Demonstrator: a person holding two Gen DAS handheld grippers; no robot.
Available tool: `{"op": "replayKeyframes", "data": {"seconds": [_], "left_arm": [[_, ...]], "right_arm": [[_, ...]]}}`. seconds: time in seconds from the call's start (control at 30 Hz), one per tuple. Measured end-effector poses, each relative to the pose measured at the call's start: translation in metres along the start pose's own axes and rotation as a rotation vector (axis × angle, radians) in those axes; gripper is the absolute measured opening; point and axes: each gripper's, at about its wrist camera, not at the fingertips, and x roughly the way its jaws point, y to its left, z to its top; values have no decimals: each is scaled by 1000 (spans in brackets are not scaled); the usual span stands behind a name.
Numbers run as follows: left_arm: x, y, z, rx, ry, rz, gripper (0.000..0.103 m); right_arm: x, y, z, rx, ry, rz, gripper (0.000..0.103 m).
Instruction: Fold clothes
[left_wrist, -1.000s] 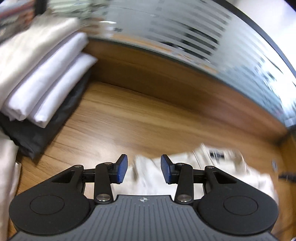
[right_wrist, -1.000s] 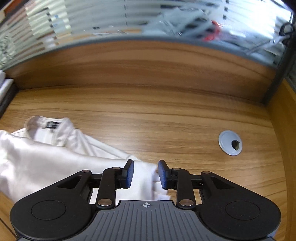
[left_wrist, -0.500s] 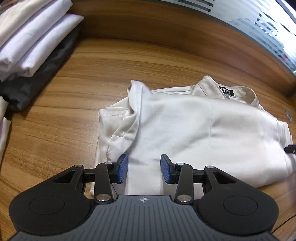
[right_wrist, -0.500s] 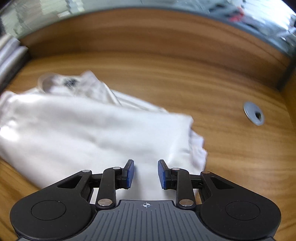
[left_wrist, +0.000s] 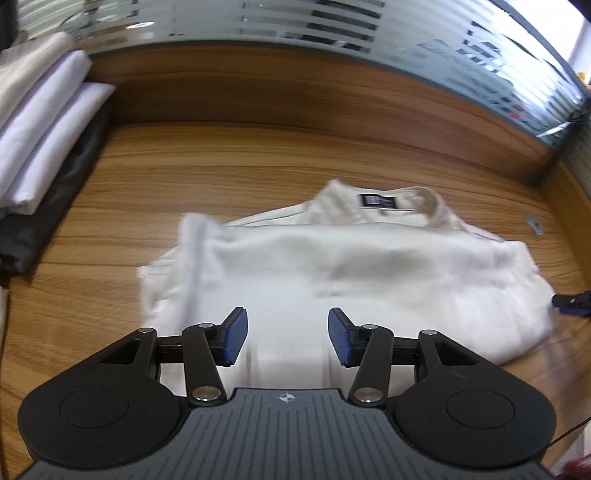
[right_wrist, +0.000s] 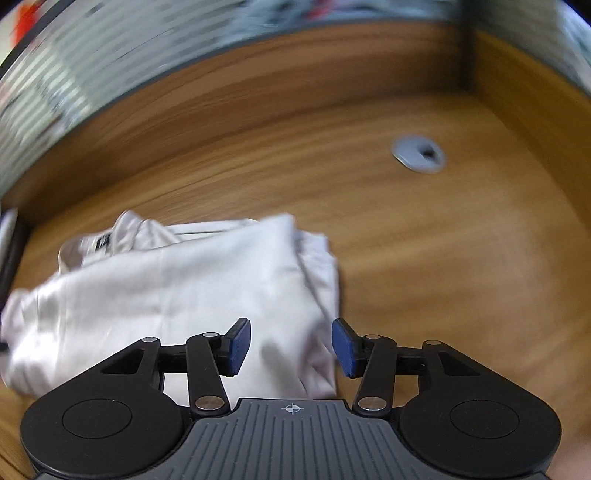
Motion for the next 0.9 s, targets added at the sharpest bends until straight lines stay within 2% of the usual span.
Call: {"op": "replayKeyframes", "data": {"seconds": [0.23,0.37,0.43,0.63,0.73,0.8,0.9], "left_arm": [[7,-40,20,46,54,-41,58],[8,-65,39,60,45,-85,65],[8,-78,47,63,38,-110,67],[13,-113,66,54,54,-178,70],[16,-131,73,75,72,-207,72],[18,-145,78,91,83,-222,75],[26,-168,84,98,124,-254,77]], "right_arm": [[7,-28,-28,325,10,96,55],[8,-35,-38,461,-17,116,55],[7,-36,-40,489,-43,107,55],[15,-34,-32,413,-78,130,54],[21,-38,-29,409,-79,162,42],[26,-41,-29,418,-64,177,21],[26,-43,-27,428,-64,191,13]]}}
